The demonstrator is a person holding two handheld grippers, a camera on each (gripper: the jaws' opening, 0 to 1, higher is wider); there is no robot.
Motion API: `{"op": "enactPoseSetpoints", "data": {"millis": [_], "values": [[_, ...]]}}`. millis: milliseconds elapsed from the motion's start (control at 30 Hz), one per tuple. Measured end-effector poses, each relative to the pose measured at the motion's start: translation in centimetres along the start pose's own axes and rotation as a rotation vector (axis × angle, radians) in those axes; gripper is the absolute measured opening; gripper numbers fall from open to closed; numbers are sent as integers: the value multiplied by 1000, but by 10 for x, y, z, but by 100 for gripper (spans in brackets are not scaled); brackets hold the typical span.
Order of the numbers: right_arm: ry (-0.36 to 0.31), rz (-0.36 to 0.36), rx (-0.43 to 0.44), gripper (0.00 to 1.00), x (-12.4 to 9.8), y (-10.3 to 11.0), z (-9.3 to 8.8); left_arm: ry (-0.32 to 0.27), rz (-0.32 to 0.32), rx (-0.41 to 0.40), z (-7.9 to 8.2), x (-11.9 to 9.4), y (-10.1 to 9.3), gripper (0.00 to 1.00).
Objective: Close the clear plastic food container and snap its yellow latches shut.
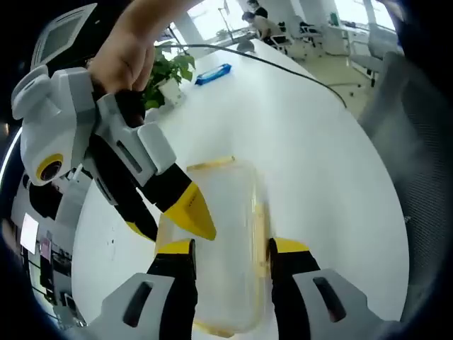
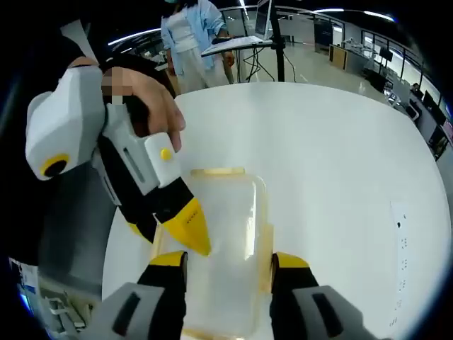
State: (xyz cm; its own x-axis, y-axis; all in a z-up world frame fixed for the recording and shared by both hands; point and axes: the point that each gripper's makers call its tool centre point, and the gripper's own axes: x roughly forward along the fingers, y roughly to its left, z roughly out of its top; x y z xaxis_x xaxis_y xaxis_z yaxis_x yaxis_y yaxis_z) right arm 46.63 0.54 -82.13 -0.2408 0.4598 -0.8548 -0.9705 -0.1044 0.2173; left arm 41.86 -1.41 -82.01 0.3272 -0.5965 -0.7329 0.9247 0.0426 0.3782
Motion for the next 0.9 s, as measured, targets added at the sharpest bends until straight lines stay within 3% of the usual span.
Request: {"op": "enactPoseSetpoints", "data": {"millis": [33,67,100,400,600,733,800,900], "values": [[6,7,1,44,1,0,0,1,11,12,-1,0,1,36],[16,14,7,44,2,0,0,55,9,27,-12,-3,-2,34],[22,22,18,44,3,0,1,23,24,15,-6,0,2,34],[25,60,33,42,5,1,-1,1,24,9,-2,2,2,34],[-10,80,36,44,3,2,0,19,40,54,0,2,0,36],[-31,71,20,45,1,1,2,39,18,99,-2,-1,0,37],[-28,49,13,46,-4,-2,5,36,-19,49,-1,-7,-4,37],[-46,34,4,48,-12,-3,13,30,-18,17,0,-13,0,38]]}}
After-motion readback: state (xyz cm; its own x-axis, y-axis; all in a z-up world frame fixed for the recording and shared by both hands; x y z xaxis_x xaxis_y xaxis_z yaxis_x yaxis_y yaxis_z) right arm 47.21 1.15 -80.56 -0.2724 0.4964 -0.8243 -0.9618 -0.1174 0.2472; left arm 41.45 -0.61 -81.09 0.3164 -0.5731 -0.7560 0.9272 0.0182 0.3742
